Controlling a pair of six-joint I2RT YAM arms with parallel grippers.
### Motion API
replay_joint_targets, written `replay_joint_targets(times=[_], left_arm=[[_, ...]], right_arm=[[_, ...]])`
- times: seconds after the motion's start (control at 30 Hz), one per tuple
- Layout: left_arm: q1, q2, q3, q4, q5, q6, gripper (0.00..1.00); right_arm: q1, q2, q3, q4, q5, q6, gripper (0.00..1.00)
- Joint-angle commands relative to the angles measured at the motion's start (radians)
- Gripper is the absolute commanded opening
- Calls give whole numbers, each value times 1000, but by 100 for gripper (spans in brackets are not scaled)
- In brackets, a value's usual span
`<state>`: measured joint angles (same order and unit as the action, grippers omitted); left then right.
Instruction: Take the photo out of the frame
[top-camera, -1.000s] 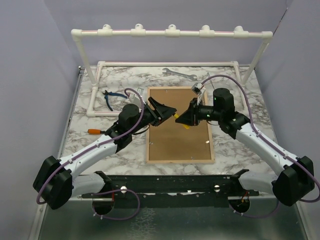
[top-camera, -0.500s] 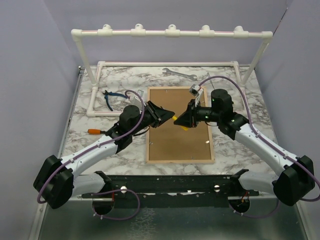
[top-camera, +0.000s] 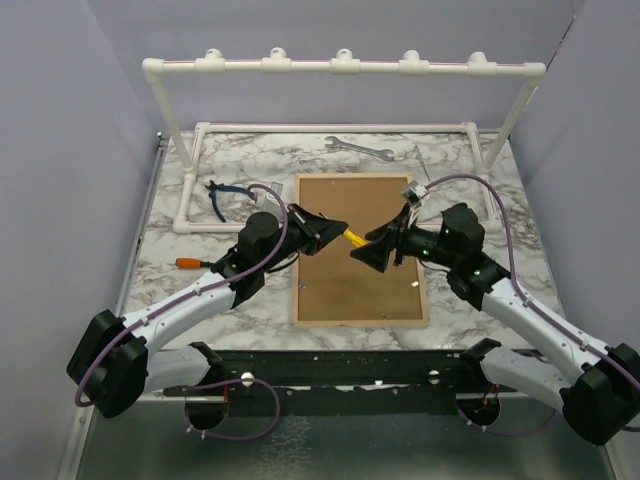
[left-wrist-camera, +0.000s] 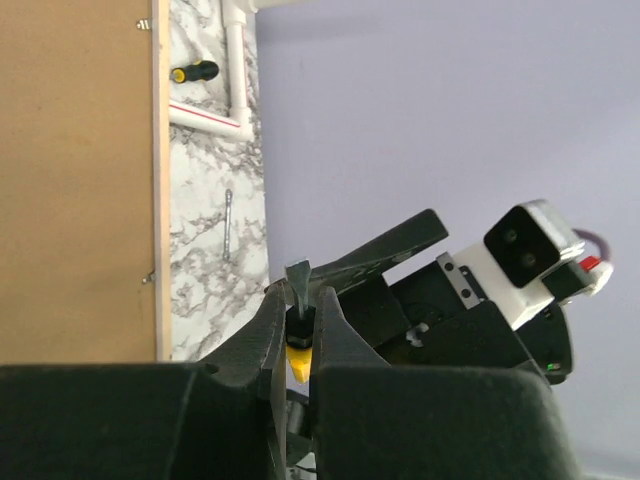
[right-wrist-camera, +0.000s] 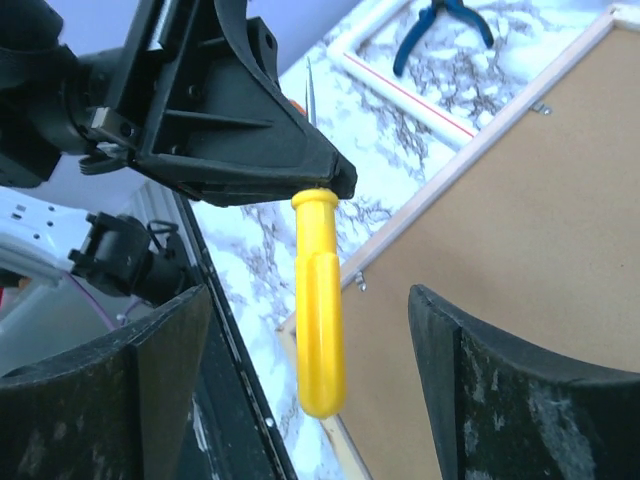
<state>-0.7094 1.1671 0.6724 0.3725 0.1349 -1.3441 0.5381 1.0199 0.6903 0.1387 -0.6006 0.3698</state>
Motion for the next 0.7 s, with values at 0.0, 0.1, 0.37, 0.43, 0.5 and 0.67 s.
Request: replay_joint_targets(times=[0.0, 0.1, 0.37, 0.43, 0.5, 0.67], left_arm=[[-2, -22, -7, 91, -34, -136, 0], [-2, -22, -16, 140, -32, -228, 0], [-4, -36, -24, 175, -67, -342, 0], [-4, -39, -33, 175, -72, -355, 0], [-4, -41, -39, 175, -76, -363, 0], [-5, -39, -41, 176, -72, -364, 0]], right_arm=[[8, -64, -108, 310, 78, 179, 84], [8, -72, -163, 483, 102, 274, 85], [10, -51, -144, 598, 154, 331, 77], [9, -48, -132, 586, 169, 339, 74], [10, -40, -113, 546, 178, 340, 70], [10, -27, -109, 524, 176, 342, 65]])
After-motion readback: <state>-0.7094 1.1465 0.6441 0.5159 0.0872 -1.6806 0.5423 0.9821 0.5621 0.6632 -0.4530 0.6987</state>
